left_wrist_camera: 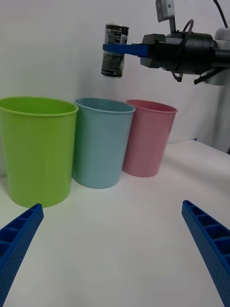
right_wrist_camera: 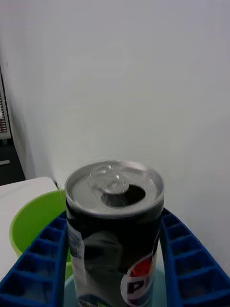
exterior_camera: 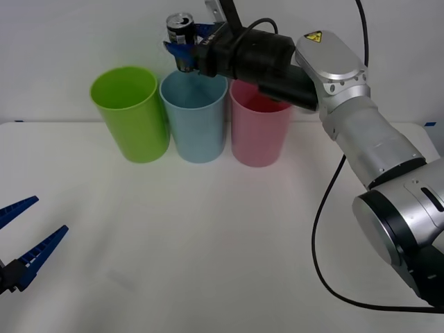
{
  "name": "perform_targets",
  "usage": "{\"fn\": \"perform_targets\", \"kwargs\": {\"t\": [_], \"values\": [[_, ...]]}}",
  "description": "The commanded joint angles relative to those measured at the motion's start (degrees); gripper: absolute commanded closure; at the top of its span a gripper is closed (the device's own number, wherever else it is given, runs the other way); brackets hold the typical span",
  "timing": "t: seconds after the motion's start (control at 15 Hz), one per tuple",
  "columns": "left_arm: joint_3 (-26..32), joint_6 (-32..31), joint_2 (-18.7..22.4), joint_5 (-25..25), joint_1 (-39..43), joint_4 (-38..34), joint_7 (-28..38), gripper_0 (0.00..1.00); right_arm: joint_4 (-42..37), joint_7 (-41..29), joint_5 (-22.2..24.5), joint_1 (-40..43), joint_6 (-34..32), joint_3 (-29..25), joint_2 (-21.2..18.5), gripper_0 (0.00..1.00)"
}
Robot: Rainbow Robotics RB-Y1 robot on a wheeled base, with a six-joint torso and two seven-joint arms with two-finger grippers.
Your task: Grasp the object on the table and drop it into the matching bin: aluminum can to the light blue bin, PET bottle to the pink bin.
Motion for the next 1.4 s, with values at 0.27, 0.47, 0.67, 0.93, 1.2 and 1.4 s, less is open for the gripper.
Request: {"fn": "perform_targets", "kwargs": {"t": [0.27, 0.47, 0.67, 0.93, 1.2, 1.4], "values": [[0.00, 0.00, 0.00, 0.00, 0.00, 0.00, 0.00, 0.00, -0.06, 1.31, -0.09, 0.02, -0.52, -0.67, -0.02, 0.00], [0.00, 0.00, 0.00, 0.00, 0.00, 0.00, 0.00, 0.00, -0.15, 1.39, -1.58, 0.11, -2.89, -0.67, -1.25, 0.00], [0.00, 0.00, 0.00, 0.00, 0.00, 0.00, 0.00, 0.00, -0.15, 1.39, -4.75, 0.63, -7.37, -0.06, -3.89, 0.00], [0.00, 0.00, 0.00, 0.00, 0.00, 0.00, 0.00, 0.00, -0.94, 1.92, -15.56, 2.04, -8.96, 8.11, -9.87, 0.00], [0.00, 0.00, 0.00, 0.00, 0.00, 0.00, 0.00, 0.00, -12.89, 1.39, -21.53, 9.42, -6.32, 12.16, -17.51, 0.00], [0.00, 0.00, 0.00, 0.00, 0.00, 0.00, 0.00, 0.00, -23.09, 0.95, -23.11, 16.89, -4.83, 12.25, -22.70, 0.00]]}}
